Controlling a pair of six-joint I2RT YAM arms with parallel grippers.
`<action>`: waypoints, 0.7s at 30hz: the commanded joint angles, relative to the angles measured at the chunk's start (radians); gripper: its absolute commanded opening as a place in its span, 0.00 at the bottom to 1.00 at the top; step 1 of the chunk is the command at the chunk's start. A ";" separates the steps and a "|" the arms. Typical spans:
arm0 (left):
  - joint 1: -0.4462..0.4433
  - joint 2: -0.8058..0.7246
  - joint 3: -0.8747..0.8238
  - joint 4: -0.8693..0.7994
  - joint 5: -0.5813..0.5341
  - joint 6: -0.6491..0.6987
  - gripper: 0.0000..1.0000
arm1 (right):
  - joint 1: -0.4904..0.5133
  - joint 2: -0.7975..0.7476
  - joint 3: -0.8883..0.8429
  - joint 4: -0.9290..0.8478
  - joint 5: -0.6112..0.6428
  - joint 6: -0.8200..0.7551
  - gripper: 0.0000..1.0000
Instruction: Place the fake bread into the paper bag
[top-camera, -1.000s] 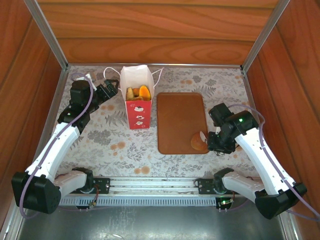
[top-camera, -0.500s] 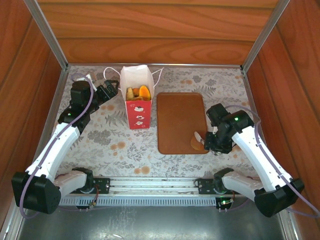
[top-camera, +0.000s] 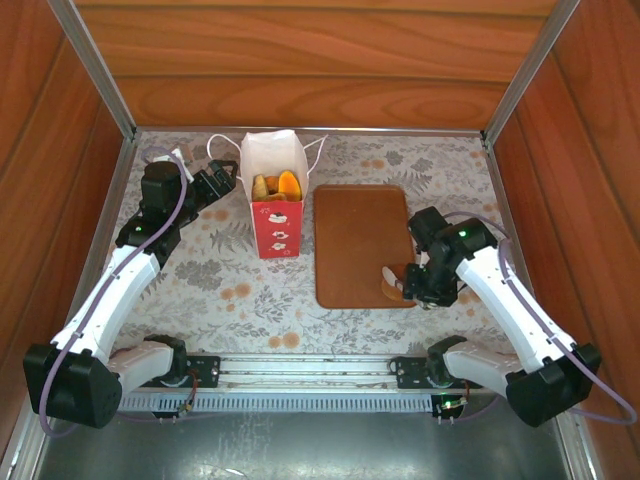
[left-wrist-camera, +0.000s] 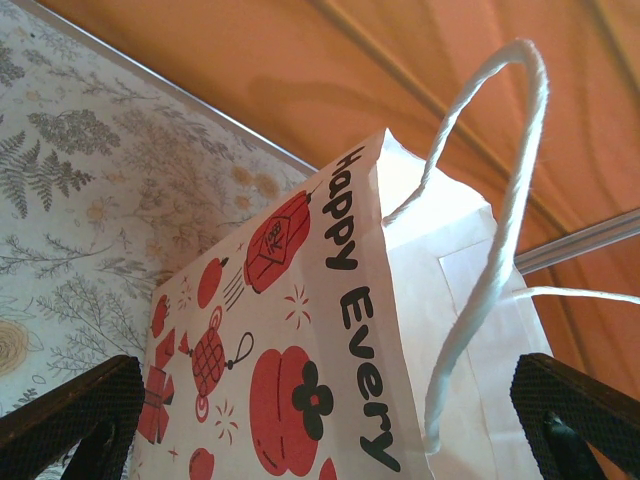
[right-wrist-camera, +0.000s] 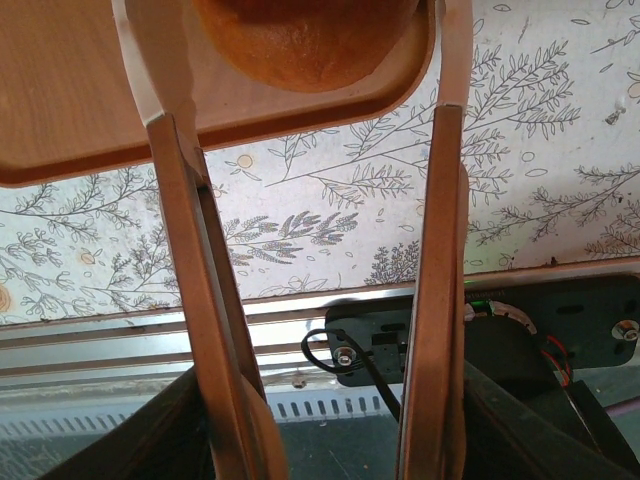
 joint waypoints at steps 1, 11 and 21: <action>0.010 -0.017 -0.007 0.013 0.008 0.001 1.00 | -0.010 0.009 -0.009 -0.006 -0.010 -0.010 0.57; 0.010 -0.021 -0.010 0.008 0.008 0.002 1.00 | -0.010 0.033 -0.025 0.008 -0.017 -0.015 0.57; 0.010 -0.025 -0.013 0.003 0.007 0.007 1.00 | -0.010 0.054 -0.023 0.003 -0.029 -0.031 0.52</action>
